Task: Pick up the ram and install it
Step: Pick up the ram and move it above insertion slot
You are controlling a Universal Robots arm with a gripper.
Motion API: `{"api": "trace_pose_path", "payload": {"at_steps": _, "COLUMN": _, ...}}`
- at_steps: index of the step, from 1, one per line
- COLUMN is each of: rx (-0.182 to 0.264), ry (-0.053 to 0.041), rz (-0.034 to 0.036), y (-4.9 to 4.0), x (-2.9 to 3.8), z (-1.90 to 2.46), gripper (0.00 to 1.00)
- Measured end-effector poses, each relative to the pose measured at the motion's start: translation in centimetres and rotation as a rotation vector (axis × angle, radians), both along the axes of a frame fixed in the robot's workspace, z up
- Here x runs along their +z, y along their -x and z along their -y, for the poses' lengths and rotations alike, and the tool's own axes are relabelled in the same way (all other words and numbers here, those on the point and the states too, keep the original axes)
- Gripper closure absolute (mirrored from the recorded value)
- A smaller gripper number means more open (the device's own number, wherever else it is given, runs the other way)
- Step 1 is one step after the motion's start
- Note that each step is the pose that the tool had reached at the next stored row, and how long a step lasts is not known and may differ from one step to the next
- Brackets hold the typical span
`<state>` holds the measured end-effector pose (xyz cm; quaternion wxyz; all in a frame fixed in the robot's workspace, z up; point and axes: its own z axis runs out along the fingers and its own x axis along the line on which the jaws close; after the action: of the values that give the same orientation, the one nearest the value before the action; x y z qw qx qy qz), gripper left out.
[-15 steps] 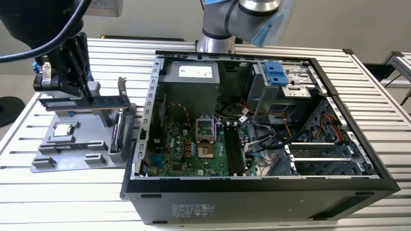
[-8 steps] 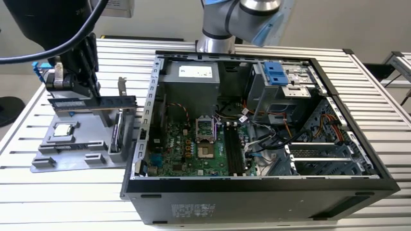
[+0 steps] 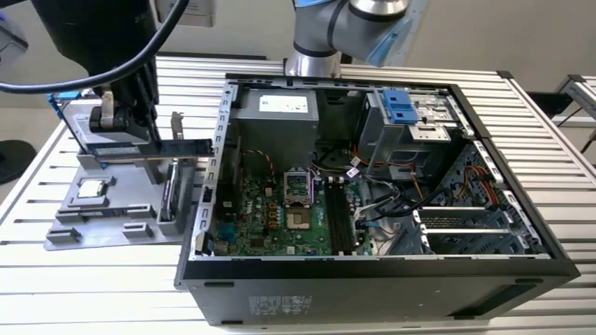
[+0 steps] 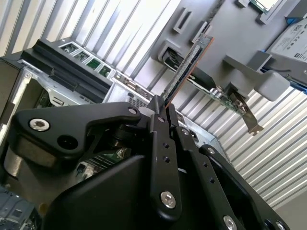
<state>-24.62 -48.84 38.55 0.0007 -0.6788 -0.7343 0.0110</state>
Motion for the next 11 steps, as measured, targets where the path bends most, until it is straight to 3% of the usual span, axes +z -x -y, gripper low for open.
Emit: {"api": "trace_pose_path", "payload": {"at_steps": 11, "rx": 0.0, "ry": 0.0001, "rz": -0.004, "y": -2.22, "x": 0.0, "z": 0.0, "gripper": 1.0}}
